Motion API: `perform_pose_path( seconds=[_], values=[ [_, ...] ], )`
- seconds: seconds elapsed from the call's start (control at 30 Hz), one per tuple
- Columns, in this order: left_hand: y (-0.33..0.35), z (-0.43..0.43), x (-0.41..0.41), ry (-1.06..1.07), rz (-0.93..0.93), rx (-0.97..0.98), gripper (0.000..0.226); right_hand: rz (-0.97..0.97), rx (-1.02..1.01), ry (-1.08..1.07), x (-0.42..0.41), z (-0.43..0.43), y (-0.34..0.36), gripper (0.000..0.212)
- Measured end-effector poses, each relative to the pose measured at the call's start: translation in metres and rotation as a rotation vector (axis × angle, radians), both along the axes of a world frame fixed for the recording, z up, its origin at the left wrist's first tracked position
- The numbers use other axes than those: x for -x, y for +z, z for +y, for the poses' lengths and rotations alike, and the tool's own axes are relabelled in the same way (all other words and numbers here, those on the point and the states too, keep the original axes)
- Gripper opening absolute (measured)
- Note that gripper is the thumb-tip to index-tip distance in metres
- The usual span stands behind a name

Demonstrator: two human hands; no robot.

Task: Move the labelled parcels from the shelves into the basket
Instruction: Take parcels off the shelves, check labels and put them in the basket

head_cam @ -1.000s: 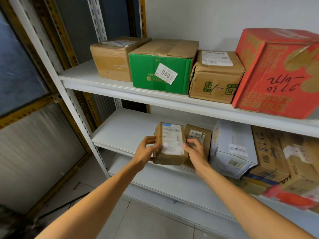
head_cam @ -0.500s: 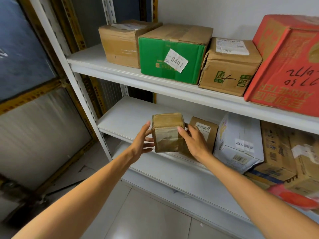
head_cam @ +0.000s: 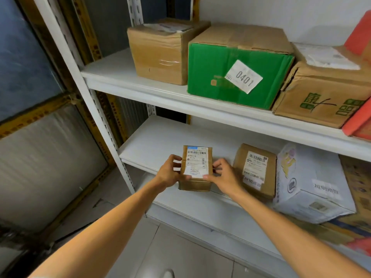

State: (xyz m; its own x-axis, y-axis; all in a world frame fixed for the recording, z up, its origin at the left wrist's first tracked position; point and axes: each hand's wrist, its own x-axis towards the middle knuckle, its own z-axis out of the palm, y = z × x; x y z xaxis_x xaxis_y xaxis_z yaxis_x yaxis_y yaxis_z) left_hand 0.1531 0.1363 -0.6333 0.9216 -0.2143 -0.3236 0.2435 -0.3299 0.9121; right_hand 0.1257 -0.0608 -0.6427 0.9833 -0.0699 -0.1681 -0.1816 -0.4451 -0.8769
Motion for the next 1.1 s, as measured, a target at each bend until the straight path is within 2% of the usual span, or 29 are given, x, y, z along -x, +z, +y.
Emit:
perform_pose_path(
  seconds=[0.1, 0.23, 0.4, 0.6, 0.7, 0.9, 1.1],
  values=[
    [-0.012, 0.011, -0.027, -0.006, -0.024, -0.041, 0.055, 0.023, -0.03, -0.026, -0.02, 0.018, -0.008, 0.066],
    [-0.028, 0.033, -0.063, -0.029, -0.042, -0.052, 0.052, -0.012, -0.048, -0.022, -0.045, 0.048, -0.026, 0.062],
    [-0.044, 0.061, -0.095, 0.007, -0.017, 0.025, 0.047, -0.014, -0.079, -0.074, -0.068, 0.082, -0.052, 0.062],
    [-0.057, 0.088, -0.124, 0.065, -0.032, -0.044, 0.047, -0.016, -0.11, -0.141, -0.097, 0.119, -0.067, 0.068],
    [-0.059, 0.093, -0.138, 0.064, -0.039, -0.069, 0.047, -0.038, -0.093, -0.191, -0.109, 0.133, -0.074, 0.063],
    [-0.067, 0.094, -0.144, 0.095, -0.045, -0.054, 0.044, -0.056, -0.063, -0.297, -0.119, 0.139, -0.083, 0.054],
    [-0.066, 0.095, -0.14, 0.1, -0.065, -0.071, 0.047, -0.073, -0.029, -0.272, -0.115, 0.14, -0.085, 0.055]
  ],
)
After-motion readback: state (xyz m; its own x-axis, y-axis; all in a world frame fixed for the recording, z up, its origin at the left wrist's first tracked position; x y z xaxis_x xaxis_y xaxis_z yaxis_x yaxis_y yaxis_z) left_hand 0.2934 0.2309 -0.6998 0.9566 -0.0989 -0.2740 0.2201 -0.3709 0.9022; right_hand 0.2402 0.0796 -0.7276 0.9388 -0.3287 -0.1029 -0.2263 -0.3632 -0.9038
